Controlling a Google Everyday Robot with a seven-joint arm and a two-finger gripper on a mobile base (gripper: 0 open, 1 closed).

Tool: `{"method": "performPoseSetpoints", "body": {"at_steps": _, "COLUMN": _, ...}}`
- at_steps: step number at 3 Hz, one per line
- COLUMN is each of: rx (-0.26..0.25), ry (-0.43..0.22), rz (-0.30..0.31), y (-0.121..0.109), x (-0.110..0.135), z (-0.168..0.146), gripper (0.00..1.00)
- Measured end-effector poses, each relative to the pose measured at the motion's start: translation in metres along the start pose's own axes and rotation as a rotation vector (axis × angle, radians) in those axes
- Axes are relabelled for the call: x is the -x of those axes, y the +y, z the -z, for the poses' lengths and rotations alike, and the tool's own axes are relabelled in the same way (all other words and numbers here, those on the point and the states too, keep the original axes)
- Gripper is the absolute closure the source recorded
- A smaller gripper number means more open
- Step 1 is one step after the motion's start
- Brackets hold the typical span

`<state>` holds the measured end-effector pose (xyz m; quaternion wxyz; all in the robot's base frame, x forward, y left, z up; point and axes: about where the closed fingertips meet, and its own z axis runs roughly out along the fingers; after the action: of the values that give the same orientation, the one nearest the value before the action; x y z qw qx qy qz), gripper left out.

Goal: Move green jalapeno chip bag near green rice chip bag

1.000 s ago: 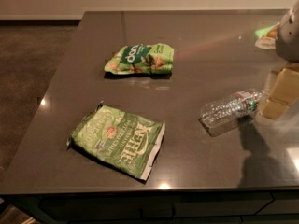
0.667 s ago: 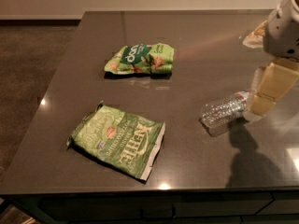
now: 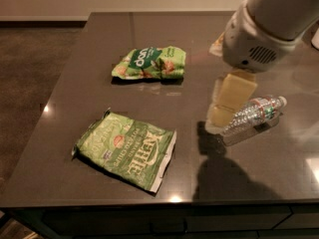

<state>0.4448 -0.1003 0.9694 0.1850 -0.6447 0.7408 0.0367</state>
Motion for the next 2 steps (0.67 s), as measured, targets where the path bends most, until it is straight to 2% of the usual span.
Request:
{"method": "performPoseSetpoints", "body": {"at_steps": 1, "rx": 0.007, "ry": -0.026, "rz": 0.032, "y": 0.01, "x": 0.037, "z": -0.029, "gripper": 0.0}}
{"method": "performPoseSetpoints", "body": {"at_steps": 2, "rx": 0.02, "ry": -0.035, "rz": 0.089, "y": 0.027, "x": 0.068, "z": -0.056, "gripper": 0.0}}
